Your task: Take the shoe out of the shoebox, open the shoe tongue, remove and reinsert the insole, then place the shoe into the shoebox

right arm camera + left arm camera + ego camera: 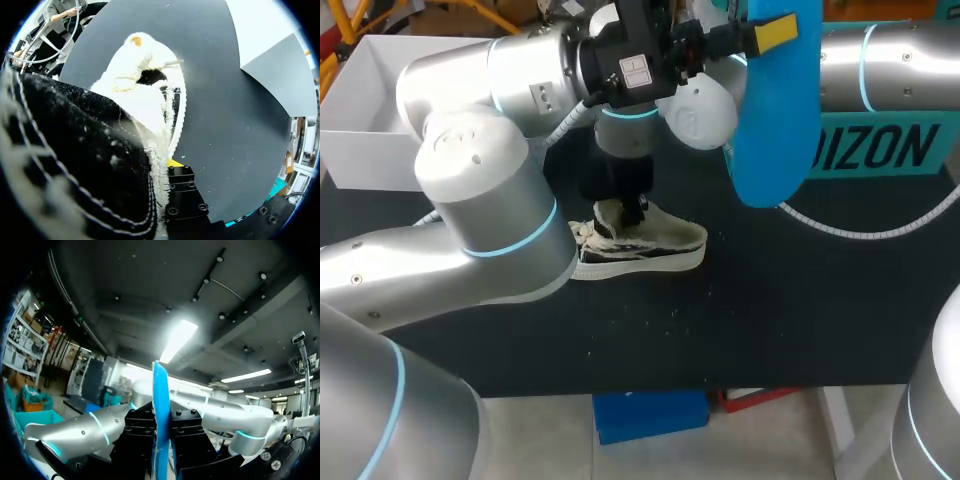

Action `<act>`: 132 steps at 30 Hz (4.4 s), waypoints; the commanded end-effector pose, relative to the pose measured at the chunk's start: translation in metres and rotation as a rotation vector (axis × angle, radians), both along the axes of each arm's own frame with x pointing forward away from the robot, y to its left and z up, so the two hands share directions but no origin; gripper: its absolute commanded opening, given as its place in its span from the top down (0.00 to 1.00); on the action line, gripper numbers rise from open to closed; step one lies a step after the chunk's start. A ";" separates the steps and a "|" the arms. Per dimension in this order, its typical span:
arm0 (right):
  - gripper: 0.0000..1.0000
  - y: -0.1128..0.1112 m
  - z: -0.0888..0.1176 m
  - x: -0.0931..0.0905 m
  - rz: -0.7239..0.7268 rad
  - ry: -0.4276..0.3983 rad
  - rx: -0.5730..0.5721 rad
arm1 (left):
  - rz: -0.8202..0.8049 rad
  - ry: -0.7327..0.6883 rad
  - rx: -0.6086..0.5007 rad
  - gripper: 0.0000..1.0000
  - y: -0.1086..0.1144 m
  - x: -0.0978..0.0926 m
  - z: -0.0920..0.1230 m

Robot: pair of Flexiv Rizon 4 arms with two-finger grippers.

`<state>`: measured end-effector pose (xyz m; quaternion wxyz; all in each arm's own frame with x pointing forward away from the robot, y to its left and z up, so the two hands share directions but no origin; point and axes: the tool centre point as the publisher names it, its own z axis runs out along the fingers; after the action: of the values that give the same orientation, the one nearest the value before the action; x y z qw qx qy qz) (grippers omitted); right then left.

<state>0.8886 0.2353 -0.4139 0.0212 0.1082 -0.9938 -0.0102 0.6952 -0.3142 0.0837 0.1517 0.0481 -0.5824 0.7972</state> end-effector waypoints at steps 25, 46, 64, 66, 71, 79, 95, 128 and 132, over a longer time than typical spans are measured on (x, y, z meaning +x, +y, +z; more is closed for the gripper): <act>1.00 -0.036 0.100 0.009 -0.643 -0.006 -0.061 | 0.005 0.001 0.001 1.00 -0.002 -0.001 0.000; 1.00 -0.038 0.068 0.011 -1.710 -0.143 0.168 | 0.005 0.001 0.001 1.00 -0.002 -0.001 0.000; 1.00 -0.057 0.033 0.025 -1.746 -0.289 0.033 | 0.005 0.001 0.001 1.00 -0.002 -0.001 0.000; 1.00 -0.058 0.031 0.025 -1.734 -0.303 0.019 | 0.005 0.001 0.001 1.00 -0.002 -0.001 0.000; 1.00 -0.061 0.021 0.026 -1.718 -0.318 -0.035 | 0.005 0.001 0.001 1.00 -0.002 -0.001 0.000; 0.00 -0.069 0.033 0.023 -1.747 -0.305 -0.008 | 0.005 0.001 0.001 1.00 -0.002 -0.001 0.000; 0.00 -0.056 0.117 0.004 -1.505 0.399 0.526 | 0.005 0.001 0.001 1.00 -0.002 -0.001 0.000; 0.00 -0.069 0.153 -0.002 -1.480 0.686 0.786 | 0.005 0.001 0.001 1.00 -0.002 -0.001 0.000; 0.00 -0.070 0.156 -0.005 -1.517 0.730 0.826 | 0.005 0.001 0.001 1.00 -0.002 -0.001 0.000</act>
<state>0.8912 0.1689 -0.2538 0.2509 -0.5948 -0.6692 -0.3679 0.6952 -0.3142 0.0837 0.1517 0.0482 -0.5825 0.7971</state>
